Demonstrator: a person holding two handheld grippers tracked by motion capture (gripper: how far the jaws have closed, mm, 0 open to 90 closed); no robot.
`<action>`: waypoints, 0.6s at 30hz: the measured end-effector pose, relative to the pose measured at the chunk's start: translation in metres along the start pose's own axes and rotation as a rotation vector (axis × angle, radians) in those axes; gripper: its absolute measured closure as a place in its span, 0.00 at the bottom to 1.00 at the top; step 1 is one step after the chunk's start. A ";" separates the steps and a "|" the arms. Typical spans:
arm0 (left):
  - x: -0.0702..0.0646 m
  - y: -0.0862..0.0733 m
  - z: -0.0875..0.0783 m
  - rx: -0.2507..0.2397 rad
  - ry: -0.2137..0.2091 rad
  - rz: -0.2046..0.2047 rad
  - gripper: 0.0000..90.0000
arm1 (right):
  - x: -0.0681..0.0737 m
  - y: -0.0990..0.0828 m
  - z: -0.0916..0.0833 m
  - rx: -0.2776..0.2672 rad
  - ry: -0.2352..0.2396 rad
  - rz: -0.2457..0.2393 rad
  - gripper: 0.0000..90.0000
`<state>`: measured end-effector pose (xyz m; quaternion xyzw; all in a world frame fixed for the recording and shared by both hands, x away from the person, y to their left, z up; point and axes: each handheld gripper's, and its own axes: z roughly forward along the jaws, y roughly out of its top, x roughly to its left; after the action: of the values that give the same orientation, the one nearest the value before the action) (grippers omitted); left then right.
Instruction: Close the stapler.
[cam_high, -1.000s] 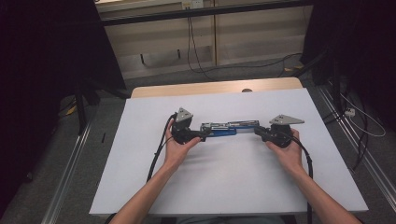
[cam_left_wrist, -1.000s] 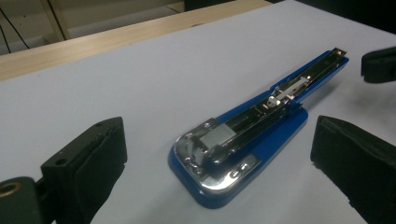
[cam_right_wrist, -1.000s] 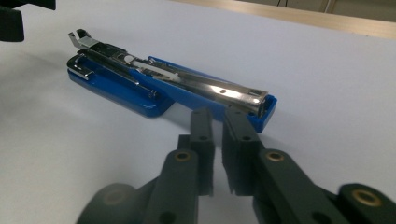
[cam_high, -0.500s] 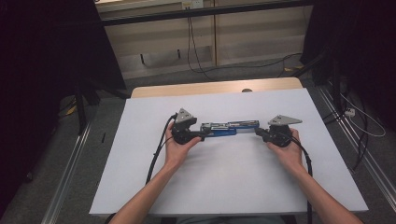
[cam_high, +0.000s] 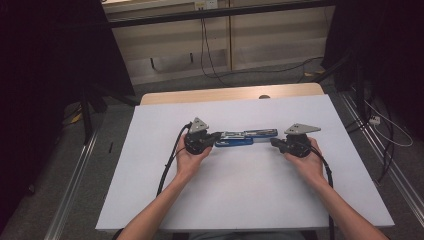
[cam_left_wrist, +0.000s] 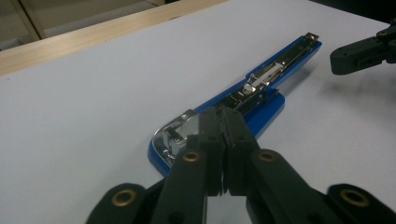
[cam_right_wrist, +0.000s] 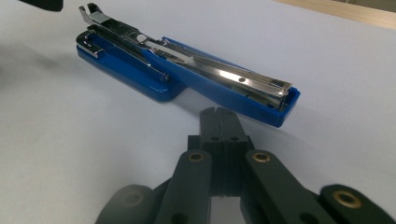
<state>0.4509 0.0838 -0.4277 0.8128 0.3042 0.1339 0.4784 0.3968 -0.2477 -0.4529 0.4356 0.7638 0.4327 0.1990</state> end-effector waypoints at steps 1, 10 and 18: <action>0.000 0.000 0.000 0.008 0.000 0.006 1.00 | 0.000 0.000 0.000 0.003 0.001 -0.005 1.00; 0.002 -0.005 0.012 0.054 0.012 0.027 1.00 | -0.002 0.005 0.001 -0.008 0.002 -0.003 1.00; 0.003 -0.008 0.020 0.082 0.022 0.028 1.00 | -0.010 0.003 -0.002 -0.007 -0.019 0.020 1.00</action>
<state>0.4607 0.0750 -0.4445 0.8344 0.3035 0.1368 0.4393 0.4023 -0.2563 -0.4500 0.4469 0.7559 0.4330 0.2034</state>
